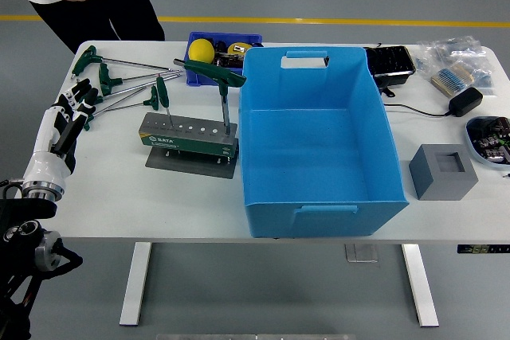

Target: Lift tool from toolbox,place it in box,lift tool from toolbox,place it in box

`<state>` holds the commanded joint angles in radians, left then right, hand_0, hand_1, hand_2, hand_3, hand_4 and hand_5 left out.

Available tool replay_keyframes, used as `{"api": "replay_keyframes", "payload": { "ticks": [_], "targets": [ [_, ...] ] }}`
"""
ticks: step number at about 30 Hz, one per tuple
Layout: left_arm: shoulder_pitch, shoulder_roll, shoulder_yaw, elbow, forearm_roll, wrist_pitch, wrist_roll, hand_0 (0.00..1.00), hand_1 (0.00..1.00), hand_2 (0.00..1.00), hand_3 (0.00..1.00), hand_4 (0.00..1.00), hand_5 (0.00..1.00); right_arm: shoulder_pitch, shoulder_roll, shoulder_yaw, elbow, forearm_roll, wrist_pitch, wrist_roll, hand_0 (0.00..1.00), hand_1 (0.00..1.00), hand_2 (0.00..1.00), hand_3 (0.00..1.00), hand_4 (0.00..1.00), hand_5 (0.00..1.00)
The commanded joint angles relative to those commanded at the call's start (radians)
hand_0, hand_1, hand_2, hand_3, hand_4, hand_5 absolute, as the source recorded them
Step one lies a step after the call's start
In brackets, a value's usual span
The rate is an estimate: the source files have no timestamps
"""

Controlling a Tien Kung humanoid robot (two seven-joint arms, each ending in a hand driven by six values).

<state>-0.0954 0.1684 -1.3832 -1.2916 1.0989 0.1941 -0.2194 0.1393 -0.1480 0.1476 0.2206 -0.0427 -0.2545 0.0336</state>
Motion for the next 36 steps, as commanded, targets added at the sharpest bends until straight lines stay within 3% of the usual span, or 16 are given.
{"api": "replay_keyframes", "payload": {
  "ticks": [36],
  "targets": [
    [-0.001, 0.001, 0.022, -0.026, -0.046, 0.021, 0.026, 0.831, 0.845, 0.916, 0.858, 0.998, 0.723, 0.001, -0.002, -0.005, 0.0, 0.008, 0.0, 0.002, 0.663, 0.63, 0.703, 0.569, 0.836, 0.734]
  ]
}}
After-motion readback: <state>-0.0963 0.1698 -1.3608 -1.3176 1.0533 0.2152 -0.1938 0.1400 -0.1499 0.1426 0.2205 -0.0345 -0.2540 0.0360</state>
